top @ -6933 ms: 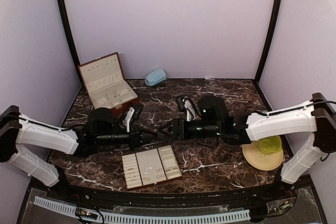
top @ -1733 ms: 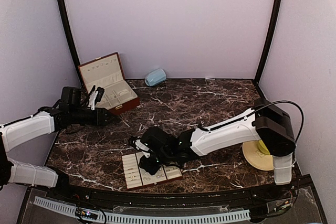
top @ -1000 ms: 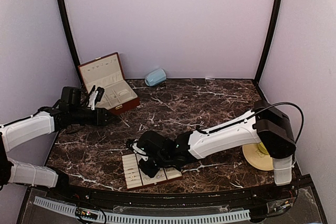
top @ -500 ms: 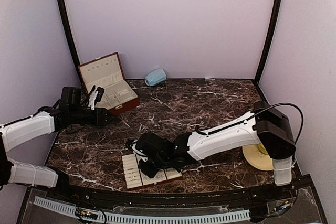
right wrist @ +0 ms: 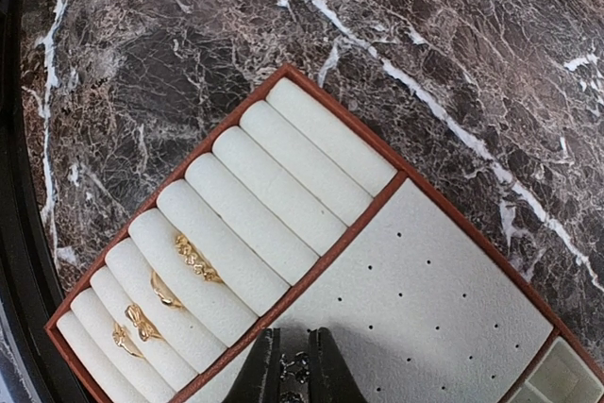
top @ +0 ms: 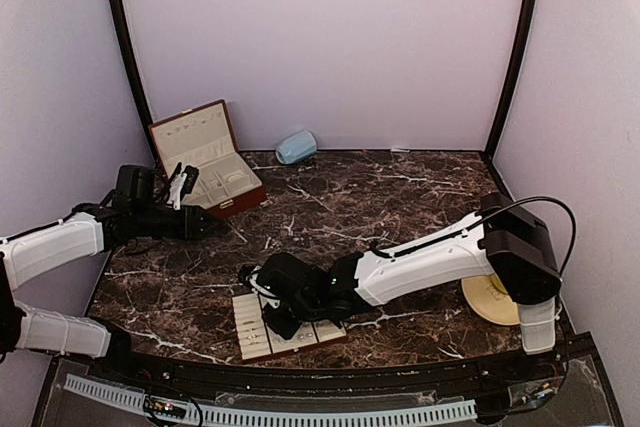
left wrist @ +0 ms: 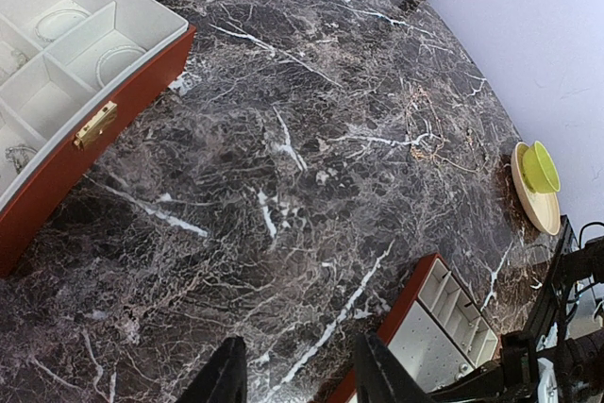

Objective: Organize the mixed jewelry
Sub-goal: Place the earring in the earring holder.

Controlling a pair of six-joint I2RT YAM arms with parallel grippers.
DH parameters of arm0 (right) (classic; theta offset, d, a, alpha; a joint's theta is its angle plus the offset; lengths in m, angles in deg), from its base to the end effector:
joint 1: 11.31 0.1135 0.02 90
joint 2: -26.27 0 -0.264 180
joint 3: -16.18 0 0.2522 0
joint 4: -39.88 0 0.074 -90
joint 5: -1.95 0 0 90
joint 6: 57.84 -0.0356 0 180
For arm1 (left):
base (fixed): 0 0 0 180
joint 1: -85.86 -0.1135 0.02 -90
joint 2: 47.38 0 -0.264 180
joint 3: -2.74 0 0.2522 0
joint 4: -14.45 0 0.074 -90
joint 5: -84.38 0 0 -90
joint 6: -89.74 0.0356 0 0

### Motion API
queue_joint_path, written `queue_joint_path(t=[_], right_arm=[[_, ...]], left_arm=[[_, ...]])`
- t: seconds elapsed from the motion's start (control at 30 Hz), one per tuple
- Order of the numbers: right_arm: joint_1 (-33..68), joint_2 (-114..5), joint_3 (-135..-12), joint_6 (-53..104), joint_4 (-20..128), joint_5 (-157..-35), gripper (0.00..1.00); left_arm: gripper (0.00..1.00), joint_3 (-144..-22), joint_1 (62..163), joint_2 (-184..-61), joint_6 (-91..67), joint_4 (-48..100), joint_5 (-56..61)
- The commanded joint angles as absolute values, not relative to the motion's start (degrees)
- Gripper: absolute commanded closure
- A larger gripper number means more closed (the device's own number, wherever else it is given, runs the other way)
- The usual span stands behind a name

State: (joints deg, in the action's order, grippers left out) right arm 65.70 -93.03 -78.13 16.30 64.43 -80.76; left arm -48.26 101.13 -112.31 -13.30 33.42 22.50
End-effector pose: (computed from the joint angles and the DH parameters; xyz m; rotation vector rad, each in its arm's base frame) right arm 0.1053 0.4362 0.1540 -1.2257 2.1905 0.5599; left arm 0.2285 -0.0798 0.2347 0.3360 2.1521 -0.8113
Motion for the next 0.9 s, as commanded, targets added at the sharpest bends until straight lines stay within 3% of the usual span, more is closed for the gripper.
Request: queue_joint_path(t=[0.0,0.23,0.87], right_arm=[[66.3,-94.8,-79.1,16.6,64.9,-80.2,0.89],[66.6,-94.1,-78.1,16.2,66.6,-79.4,0.86],[64.6,-87.6,-76.0,13.8,64.3,-81.1,0.48]], left_arm=[[0.58,-49.2,101.0,-111.9,-12.4,32.8,23.0],[0.58,-49.2,101.0,-111.9,-12.3,32.8,23.0],[0.58,-49.3,101.0,-111.7,-12.1,33.0,22.5]])
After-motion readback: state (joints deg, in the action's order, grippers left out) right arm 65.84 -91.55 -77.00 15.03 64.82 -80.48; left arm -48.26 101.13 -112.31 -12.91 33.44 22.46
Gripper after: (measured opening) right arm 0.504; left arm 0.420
